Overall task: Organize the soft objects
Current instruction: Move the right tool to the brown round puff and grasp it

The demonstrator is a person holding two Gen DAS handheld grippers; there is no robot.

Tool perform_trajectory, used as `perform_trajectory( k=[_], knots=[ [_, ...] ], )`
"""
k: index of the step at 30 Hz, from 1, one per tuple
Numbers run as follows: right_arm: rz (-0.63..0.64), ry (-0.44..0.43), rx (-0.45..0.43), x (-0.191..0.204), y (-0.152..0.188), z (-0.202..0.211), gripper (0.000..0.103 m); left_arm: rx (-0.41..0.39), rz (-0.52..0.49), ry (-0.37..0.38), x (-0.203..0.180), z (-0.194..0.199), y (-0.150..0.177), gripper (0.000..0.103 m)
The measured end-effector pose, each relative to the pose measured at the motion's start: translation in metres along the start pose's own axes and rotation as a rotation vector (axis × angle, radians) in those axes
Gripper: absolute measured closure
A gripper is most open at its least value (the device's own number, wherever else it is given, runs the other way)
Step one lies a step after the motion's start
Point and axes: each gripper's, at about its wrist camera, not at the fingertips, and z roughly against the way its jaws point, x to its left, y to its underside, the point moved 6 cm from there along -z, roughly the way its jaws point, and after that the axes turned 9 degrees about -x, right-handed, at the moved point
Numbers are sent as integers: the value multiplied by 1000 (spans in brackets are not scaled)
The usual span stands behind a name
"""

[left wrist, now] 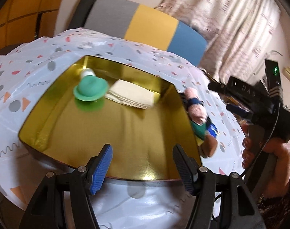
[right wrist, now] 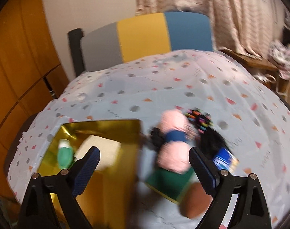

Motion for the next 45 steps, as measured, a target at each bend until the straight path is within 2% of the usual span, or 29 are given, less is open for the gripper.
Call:
perform_trajectory(
  k=[10,13,19,26,28,31,32,34,37,42,45],
  knots=[
    [-110,155,100,-105,53,23,8,39,-116,80,-48,3,27,37],
    [-152,156,139,-123,71,25,8,27,-160,108,-64,9,33,37],
    [-135,81,143,-115,87,20,8,19,-242,135,-89,17,45,37],
    [-133,66,151,-105,87,-3,9,21,-250,125,-99,25,54,37],
    [-120,60,158,-101,89,-10,13,23,-252,119,-101,26,57,37],
    [-97,45,182,-98,95,-22,28,22,-255,109,-105,28,59,37],
    [-92,37,194,-97,98,-26,37,23,-258,105,-106,28,60,37],
    [-101,-6,205,-94,102,-31,41,20,-263,95,-108,29,61,37],
    [-73,-53,198,-88,103,-32,55,20,-268,87,-111,28,60,37],
    [-60,-61,192,-94,100,-22,58,17,-246,80,-115,21,48,37],
    [-94,-35,191,-117,100,-13,58,22,-235,83,-119,14,41,37]
  ],
)
